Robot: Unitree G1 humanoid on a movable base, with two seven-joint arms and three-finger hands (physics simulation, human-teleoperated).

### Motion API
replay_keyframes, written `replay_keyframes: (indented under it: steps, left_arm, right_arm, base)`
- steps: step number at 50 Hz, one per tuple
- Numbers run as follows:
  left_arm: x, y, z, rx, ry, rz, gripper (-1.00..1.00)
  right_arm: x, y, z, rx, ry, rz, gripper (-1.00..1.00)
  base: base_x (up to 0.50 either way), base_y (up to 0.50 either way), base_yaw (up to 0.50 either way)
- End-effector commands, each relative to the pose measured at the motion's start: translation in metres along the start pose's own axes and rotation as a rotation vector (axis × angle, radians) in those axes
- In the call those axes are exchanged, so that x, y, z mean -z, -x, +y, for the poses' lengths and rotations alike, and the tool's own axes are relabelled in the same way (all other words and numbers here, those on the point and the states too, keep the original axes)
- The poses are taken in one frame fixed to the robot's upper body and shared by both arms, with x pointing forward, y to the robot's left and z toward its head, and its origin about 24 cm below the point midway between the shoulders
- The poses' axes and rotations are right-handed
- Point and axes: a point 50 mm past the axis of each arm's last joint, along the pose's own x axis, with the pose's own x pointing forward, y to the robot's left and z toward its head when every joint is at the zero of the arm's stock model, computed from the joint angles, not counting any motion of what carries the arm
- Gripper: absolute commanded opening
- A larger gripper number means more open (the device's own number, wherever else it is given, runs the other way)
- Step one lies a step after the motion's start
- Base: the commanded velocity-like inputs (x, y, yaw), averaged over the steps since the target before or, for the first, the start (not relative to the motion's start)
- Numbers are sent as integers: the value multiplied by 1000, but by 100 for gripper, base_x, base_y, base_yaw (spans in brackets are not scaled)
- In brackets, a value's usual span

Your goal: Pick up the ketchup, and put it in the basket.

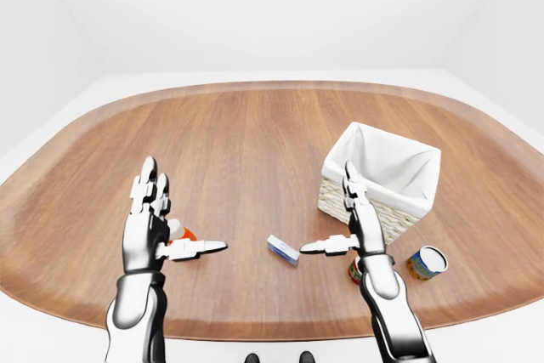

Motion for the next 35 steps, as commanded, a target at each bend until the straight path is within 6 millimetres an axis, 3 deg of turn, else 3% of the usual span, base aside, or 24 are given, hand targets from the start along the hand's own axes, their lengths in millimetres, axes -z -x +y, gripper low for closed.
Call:
replay_keyframes:
  steps: [1, 15, 35]
  left_arm:
    - [4, 0, 10, -36, -18, 17, 100]
    - [5, -6, 23, -94, -29, 17, 100]
    - [27, -23, 28, -132, -47, 83, 100]
  right_arm:
    - [0, 0, 1, -3, 0, 1, 100]
    - [0, 1, -1, 1, -1, -1, 100]
    - [0, 0, 0, 0, -2, -1, 100]
  base:
    - [0, 0, 0]
    - [0, 0, 0]
    - [0, 0, 0]
